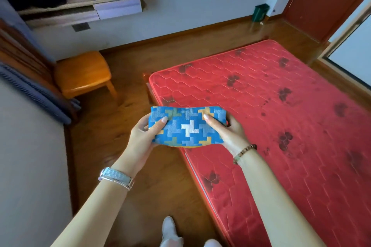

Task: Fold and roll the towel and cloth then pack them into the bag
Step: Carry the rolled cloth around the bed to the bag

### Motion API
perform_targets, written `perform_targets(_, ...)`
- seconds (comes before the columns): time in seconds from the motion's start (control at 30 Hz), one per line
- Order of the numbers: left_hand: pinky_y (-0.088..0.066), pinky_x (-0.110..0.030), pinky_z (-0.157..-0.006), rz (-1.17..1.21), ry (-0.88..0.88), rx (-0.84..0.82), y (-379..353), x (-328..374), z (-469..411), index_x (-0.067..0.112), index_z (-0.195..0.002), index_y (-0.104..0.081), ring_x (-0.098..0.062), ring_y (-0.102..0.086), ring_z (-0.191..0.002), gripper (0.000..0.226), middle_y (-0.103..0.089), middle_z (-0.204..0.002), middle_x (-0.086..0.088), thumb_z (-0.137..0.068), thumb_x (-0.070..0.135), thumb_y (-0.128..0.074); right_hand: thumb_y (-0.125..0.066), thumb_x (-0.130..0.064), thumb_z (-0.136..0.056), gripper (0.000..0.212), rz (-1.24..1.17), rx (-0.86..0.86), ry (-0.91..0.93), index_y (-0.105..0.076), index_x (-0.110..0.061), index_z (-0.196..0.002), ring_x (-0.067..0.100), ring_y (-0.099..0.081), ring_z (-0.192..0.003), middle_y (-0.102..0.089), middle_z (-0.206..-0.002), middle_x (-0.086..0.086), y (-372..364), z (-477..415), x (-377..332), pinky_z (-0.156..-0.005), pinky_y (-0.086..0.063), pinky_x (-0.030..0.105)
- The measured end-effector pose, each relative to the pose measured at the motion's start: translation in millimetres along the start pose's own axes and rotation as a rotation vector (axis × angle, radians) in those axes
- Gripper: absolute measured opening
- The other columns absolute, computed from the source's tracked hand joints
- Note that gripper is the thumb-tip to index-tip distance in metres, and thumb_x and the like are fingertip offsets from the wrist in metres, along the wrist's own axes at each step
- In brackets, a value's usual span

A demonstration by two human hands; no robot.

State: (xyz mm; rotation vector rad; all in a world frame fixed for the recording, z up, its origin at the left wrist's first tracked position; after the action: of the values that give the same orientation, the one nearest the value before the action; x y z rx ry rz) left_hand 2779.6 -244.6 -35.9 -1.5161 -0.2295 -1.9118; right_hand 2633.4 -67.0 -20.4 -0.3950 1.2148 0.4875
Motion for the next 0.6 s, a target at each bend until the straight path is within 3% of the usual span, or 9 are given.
perform_targets(0.23,-0.057,-0.046,-0.091,0.042,0.013,0.131,76.5,20.1,-19.3,0.010,-0.131,-0.055,-0.028,-0.070,-0.109,0.059,-0.072,-0.119,-0.012,-0.083,0.041,-0.071,-0.082,-0.031,-0.076,0.036,0.011,-0.136,-0.040,-0.068,-0.021,-0.107,0.019,-0.073,-0.095,-0.076,-0.103,0.000,-87.1,-52.6,-6.6,-0.087,-0.058,0.048)
perform_targets(0.6,-0.058,-0.043,-0.089,0.063,0.012,0.263,136.9,46.0,-86.6,0.011,-0.133,-0.053,-0.026,-0.070,-0.110,0.060,-0.072,-0.120,-0.009,-0.081,0.039,-0.069,-0.089,-0.046,-0.059,0.060,0.029,-0.283,-0.118,-0.067,-0.022,-0.110,0.024,-0.072,-0.100,-0.075,-0.107,0.003,-159.0,-150.2,-13.2,-0.090,-0.055,0.054)
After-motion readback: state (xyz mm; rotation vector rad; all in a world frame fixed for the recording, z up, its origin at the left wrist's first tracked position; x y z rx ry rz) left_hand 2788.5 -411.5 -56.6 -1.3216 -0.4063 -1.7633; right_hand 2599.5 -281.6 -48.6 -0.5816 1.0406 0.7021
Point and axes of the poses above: each hand's wrist, its own z-axis away from the middle knuckle, its own y-axis out of the back of the hand, x = y × z, the point moved 8 cm from there along -z, towards the middle knuckle
